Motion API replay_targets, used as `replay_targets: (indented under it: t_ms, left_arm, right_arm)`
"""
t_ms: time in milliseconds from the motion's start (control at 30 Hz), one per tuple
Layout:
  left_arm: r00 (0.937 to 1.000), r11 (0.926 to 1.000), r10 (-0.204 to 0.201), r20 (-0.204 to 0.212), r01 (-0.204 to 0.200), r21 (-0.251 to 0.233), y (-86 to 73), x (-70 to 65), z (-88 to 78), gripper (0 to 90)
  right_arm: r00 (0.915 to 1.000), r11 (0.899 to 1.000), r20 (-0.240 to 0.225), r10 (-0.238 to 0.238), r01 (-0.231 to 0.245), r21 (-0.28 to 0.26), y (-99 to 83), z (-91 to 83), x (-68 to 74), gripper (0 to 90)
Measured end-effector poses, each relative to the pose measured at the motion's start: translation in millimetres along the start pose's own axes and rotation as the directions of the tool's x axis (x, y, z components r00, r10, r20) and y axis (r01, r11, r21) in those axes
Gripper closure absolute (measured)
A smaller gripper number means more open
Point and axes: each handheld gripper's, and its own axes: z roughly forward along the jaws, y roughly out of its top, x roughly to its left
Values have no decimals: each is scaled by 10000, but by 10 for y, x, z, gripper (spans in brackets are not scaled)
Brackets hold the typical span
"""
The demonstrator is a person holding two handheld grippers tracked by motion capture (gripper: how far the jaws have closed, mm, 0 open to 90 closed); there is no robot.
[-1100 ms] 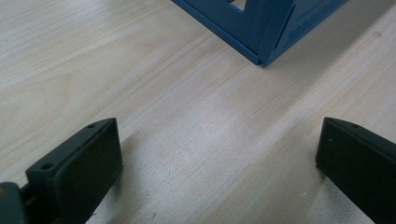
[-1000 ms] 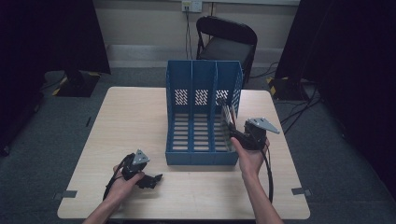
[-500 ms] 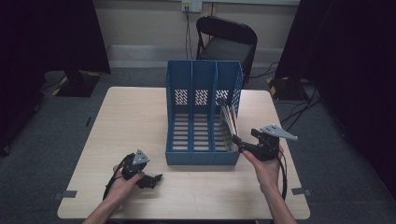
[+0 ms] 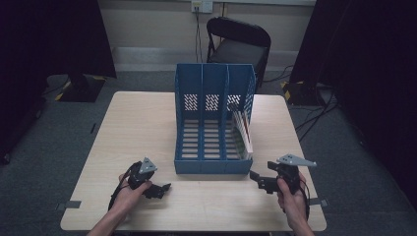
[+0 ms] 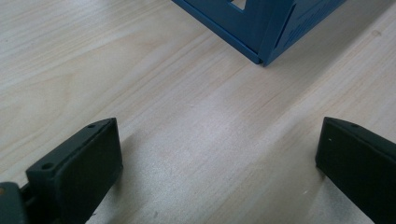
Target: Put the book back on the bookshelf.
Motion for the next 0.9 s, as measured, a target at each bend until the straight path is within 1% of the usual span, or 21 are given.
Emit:
replay_targets:
  t_ms: [33, 67, 200, 233, 267, 300, 333, 367, 433, 467, 500, 567, 600, 667, 700, 733, 767, 900]
  left_arm:
    - [10000, 10000, -1, -2, 1, 1, 0, 0, 0, 0]
    - [10000, 10000, 2, -6, -2, -3, 0, 0, 0, 0]
    - [10000, 10000, 6, -3, -6, 0, 0, 0, 0, 0]
    - [10000, 10000, 2, -6, -2, -1, 0, 0, 0, 0]
    - [10000, 10000, 1, -10, -1, 3, 0, 0, 0, 0]
    - [10000, 10000, -4, -18, 4, 9, 1, -1, 0, 0]
    - [10000, 10000, -15, -26, 15, 6, 2, -3, 1, 0]
    - [10000, 10000, -4, -22, 4, 16, 3, -4, 2, 0]
    - [10000, 10000, -2, -11, 2, 19, 5, -6, 5, 0]
    - [10000, 10000, 19, -18, -19, 16, 7, -6, 6, 0]
    - [10000, 10000, 13, -19, -13, 13, 8, -7, 8, 0]
    - [10000, 10000, 1, -14, -1, 15, 10, -10, 10, 0]
    - [10000, 10000, 4, -12, -4, 22, 11, -10, 11, 0]
    - [10000, 10000, 6, -10, -6, 24, 11, -10, 11, 0]
    - [10000, 10000, 6, -10, -6, 23, 11, -10, 11, 0]
    - [10000, 10000, 5, -11, -5, 21, 11, -10, 11, 0]
    - [10000, 10000, 7, -11, -7, 26, 11, -10, 11, 0]
    - [10000, 10000, 6, -11, -6, 22, 11, -10, 11, 0]
  right_arm:
    - [9999, 9999, -160, -33, 35, 132, -47, 13, 9, 140]
    - [9998, 9996, -179, -105, 110, 254, -89, 27, 21, 140]
    - [9989, 9969, 94, -465, 458, 633, -234, 114, 58, 140]
    - [9980, 9952, 143, -613, 601, 770, -273, 149, 59, 140]
    - [9972, 9928, 269, -702, 672, 990, -310, 189, 61, 140]
    - [9967, 9903, 297, -752, 711, 1195, -336, 230, 61, 141]
    - [9964, 9869, 205, -819, 782, 1412, -348, 266, 64, 141]
    - [9946, 9835, 201, -1016, 974, 1526, -358, 293, 68, 141]
    - [9913, 9794, 394, -1257, 1177, 1643, -377, 342, 77, 141]
    - [9904, 9780, 522, -1283, 1176, 1725, -391, 366, 77, 141]
    - [9912, 9775, 512, -1217, 1108, 1794, -407, 388, 76, 141]
    - [9943, 9715, 322, -1019, 925, 2183, -445, 439, 68, 126]
    - [9936, 9709, 377, -1062, 954, 2197, -476, 465, 76, 107]
    - [9882, 9683, 603, -1410, 1250, 2161, -497, 482, 114, 106]
    - [9863, 9702, 766, -1460, 1276, 2060, -509, 493, 126, 104]
    - [9807, 9707, 980, -1694, 1489, 1884, -533, 516, 138, 99]
    - [9752, 9678, 1024, -1963, 1760, 1801, -549, 531, 145, 96]
    - [9754, 9694, 1119, -1898, 1681, 1787, -553, 531, 150, 93]
